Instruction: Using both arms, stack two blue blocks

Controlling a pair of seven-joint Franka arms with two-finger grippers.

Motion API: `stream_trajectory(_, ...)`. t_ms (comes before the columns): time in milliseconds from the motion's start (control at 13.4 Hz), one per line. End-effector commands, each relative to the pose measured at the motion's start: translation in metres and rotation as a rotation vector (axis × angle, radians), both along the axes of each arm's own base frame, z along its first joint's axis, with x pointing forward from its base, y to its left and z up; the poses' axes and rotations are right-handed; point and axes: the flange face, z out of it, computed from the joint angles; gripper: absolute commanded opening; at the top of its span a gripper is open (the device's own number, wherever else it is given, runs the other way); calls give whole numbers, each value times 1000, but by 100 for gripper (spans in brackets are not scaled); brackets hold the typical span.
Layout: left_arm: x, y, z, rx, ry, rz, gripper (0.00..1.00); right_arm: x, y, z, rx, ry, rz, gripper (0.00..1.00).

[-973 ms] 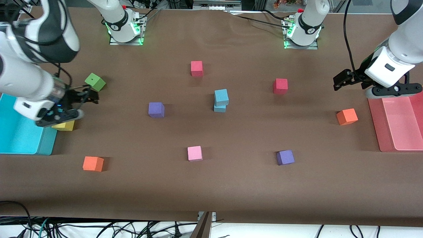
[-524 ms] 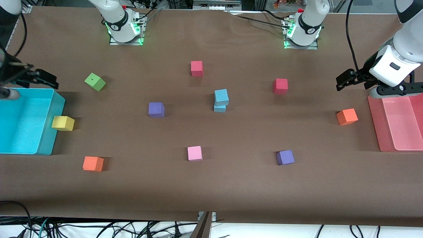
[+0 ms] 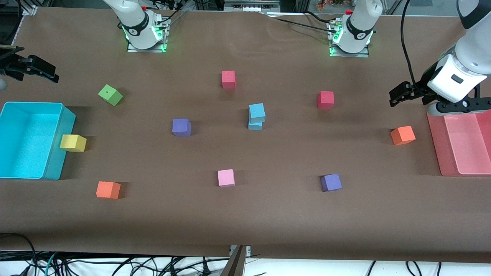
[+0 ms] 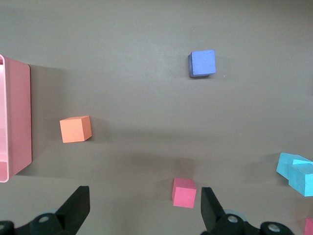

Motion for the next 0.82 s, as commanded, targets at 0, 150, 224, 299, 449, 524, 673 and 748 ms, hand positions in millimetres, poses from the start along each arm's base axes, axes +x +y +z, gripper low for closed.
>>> stream_trajectory(0, 4, -1, 5, 10, -4, -8, 100, -2, -6, 0, 2, -16, 5, 100)
stream_trajectory(150, 4, -1, 5, 10, -4, -8, 100, 1, -3, -2, 1, -19, 5, 100)
stream_trajectory(224, 4, -1, 5, 10, -4, -8, 100, 1, -2, -2, 1, -19, 2, 100)
stream_trajectory(299, 4, -1, 5, 10, -4, -8, 100, 2, -1, -2, 1, -22, 2, 100)
stream_trajectory(449, 4, -2, 5, 10, -3, -9, 100, 8, -1, -1, 1, -67, 2, 100)
stream_trajectory(524, 4, -2, 5, 10, -1, -11, 100, 11, -1, -2, 1, -76, 3, 100)
stream_trajectory(673, 4, -2, 4, 10, 0, -11, 100, 14, 0, -1, 1, -91, 3, 100)
stream_trajectory(748, 4, -2, 4, 13, 0, -11, 100, 14, 0, -1, 3, -91, 2, 100)
